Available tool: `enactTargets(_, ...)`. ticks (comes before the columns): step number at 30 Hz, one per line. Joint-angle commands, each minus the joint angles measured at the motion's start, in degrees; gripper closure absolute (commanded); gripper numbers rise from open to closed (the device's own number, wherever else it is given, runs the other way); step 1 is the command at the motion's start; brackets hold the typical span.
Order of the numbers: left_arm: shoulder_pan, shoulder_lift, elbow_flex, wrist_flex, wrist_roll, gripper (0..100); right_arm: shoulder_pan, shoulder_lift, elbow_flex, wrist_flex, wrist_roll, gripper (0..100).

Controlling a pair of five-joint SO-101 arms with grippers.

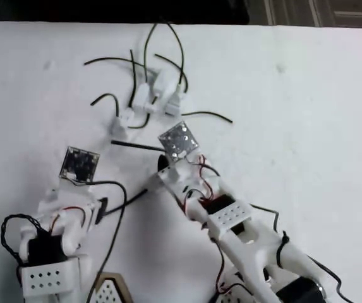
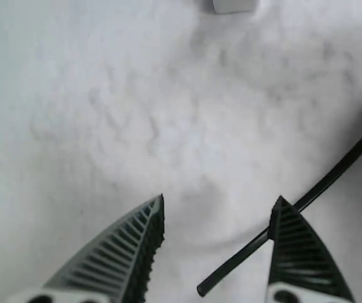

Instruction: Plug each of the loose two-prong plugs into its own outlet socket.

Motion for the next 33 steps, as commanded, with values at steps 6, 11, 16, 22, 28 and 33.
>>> enactTargets(6, -0.3, -0.7, -0.2, 0.1, 0.1, 73, -2.2, 3.4, -0.4, -1.5, 0.3, 98.1)
enactTargets(11, -0.3, -0.7, -0.2, 0.1, 0.1, 73, -2.0, 5.1, -0.2, -1.8, 0.3, 98.1)
enactTargets(16, -0.3, -0.7, -0.2, 0.1, 0.1, 73, -1.8, 5.1, 0.5, -1.8, 0.4, 98.1)
enactTargets(22, -0.4, -0.7, -0.2, 0.1, 0.1, 73, 0.6, 5.1, 0.8, -1.8, 0.4, 98.1)
enactTargets(28, -0.4, -0.7, -0.1, 0.1, 0.1, 73, 0.9, 5.0, 1.5, -1.8, 0.4, 98.1)
enactTargets(33, -0.4, -0.7, -0.1, 0.1, 0.0, 73, 0.9, 4.5, 2.0, -1.7, 0.4, 98.1)
